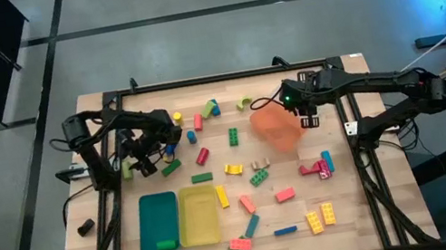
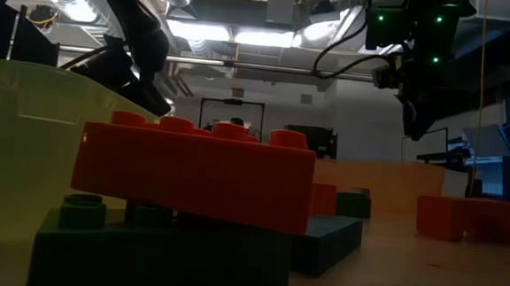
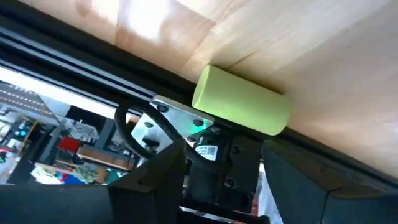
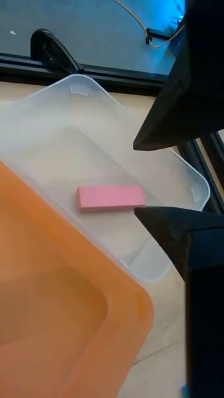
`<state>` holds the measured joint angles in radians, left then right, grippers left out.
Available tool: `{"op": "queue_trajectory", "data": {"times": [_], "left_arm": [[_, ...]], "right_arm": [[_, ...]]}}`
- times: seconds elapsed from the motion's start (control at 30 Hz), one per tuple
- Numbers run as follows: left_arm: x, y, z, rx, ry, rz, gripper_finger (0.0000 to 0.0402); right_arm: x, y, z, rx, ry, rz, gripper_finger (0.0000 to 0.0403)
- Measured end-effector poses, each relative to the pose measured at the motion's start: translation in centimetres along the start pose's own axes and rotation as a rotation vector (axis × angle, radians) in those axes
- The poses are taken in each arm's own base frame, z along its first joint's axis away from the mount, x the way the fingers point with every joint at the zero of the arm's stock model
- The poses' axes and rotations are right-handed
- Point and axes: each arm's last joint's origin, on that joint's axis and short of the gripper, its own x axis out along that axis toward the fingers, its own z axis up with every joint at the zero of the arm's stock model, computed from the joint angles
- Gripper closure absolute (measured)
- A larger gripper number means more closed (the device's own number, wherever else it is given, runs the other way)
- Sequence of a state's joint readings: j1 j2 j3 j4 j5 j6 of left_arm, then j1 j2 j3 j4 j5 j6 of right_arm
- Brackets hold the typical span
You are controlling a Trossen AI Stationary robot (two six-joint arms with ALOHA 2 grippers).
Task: Sort blocks by size
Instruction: Put the light green cylinder block into the blue bin
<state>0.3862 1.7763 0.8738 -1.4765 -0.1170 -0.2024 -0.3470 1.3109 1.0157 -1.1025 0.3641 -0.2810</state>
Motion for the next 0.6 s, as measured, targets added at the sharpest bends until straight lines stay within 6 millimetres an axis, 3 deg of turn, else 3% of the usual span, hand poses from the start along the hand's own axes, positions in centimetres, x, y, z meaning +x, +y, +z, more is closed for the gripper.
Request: {"op": "queue_trajectory", "data": {"times": [0.2, 0.33, 0.6], "left_arm": [[0.3, 0.0, -0.1, 0.086, 0.009, 0.003, 0.0204], [1.3, 0.2, -0.2, 0.091, 0.042, -0.001, 0.0204], [1.2, 0.6, 0.0, 0.074, 0.035, -0.019, 0.0204]], "right_arm": [[0.0, 0.0, 0.0, -0.002, 0.004, 0.001, 0.0244], [0.0, 0.0, -0.1, -0.004, 0.008, 0.002, 0.0244], [0.0, 0.0, -0.1, -0.007, 0.015, 0.004, 0.0244]]}}
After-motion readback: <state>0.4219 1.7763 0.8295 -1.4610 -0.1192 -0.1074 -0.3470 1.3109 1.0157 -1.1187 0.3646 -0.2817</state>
